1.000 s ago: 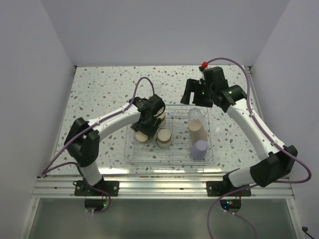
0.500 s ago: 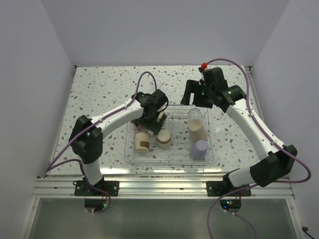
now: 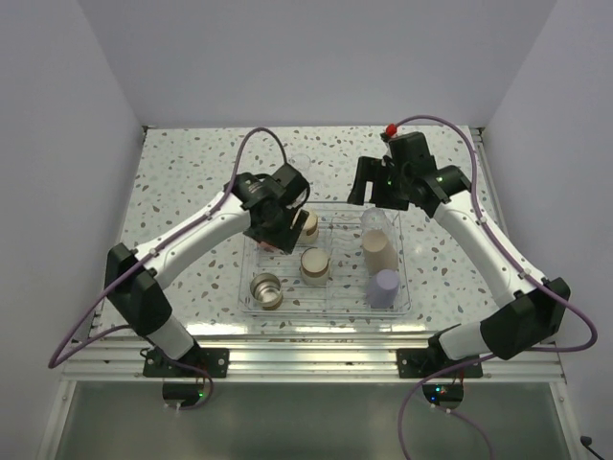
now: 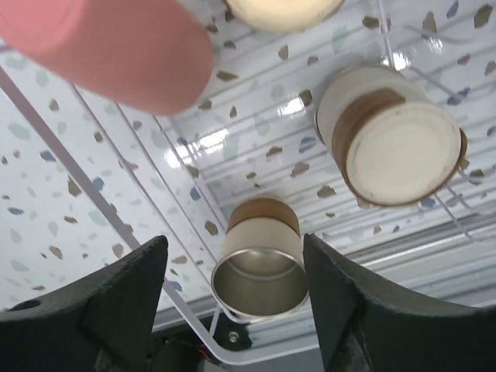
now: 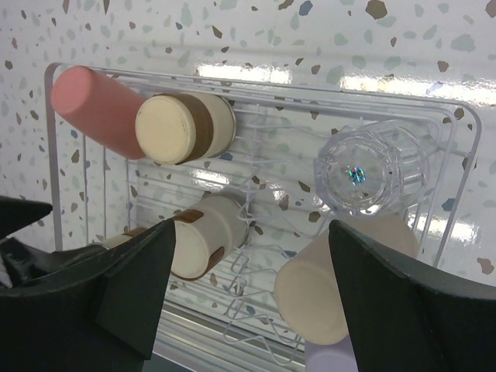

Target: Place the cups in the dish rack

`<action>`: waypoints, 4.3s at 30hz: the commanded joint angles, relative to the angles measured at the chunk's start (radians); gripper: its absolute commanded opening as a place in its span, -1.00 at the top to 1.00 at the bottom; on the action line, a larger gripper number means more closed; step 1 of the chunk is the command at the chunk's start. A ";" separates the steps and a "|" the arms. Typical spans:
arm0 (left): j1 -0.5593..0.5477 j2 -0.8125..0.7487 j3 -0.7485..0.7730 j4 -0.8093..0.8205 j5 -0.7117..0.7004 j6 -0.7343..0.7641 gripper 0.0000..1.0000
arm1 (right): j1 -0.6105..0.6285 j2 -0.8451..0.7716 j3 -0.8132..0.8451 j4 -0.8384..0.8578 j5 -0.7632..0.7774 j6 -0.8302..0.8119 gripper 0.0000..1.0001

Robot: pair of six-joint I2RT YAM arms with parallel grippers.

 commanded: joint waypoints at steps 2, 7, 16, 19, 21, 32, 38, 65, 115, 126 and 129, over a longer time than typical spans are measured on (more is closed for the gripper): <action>0.000 -0.123 -0.099 -0.033 0.121 -0.007 -0.34 | 0.005 -0.003 -0.024 0.002 -0.016 -0.013 -0.65; -0.031 -0.175 -0.168 -0.022 0.201 -0.025 -0.02 | 0.006 -0.001 -0.029 0.005 -0.022 -0.010 -0.65; -0.107 -0.179 -0.274 0.058 0.262 -0.068 0.02 | 0.006 -0.014 -0.056 0.005 -0.019 -0.008 -0.65; -0.117 -0.168 -0.331 0.110 0.273 -0.085 0.03 | 0.006 -0.020 -0.059 0.002 -0.013 -0.008 -0.65; -0.118 -0.157 -0.370 0.147 0.265 -0.090 0.06 | 0.005 -0.023 -0.061 -0.001 -0.009 -0.010 -0.65; -0.118 -0.127 -0.443 0.283 0.205 -0.119 0.68 | 0.006 -0.026 -0.041 -0.024 -0.002 -0.019 -0.65; -0.115 -0.156 -0.294 0.179 0.106 -0.125 1.00 | 0.006 -0.023 0.031 -0.047 -0.004 -0.017 -0.65; 0.305 -0.640 -0.515 1.486 0.735 -0.631 1.00 | 0.045 0.006 -0.035 0.780 -0.708 0.656 -0.97; 0.325 -0.627 -0.274 0.404 0.049 -0.189 -0.89 | 0.253 0.090 0.324 -0.064 -0.052 -0.020 1.00; 0.350 -0.570 -0.131 0.266 -0.181 -0.165 -0.76 | 0.569 0.264 0.284 -0.047 0.224 -0.163 1.00; 0.356 -0.597 -0.139 0.254 -0.180 -0.163 -0.76 | 0.592 0.310 0.281 -0.023 0.266 -0.171 1.00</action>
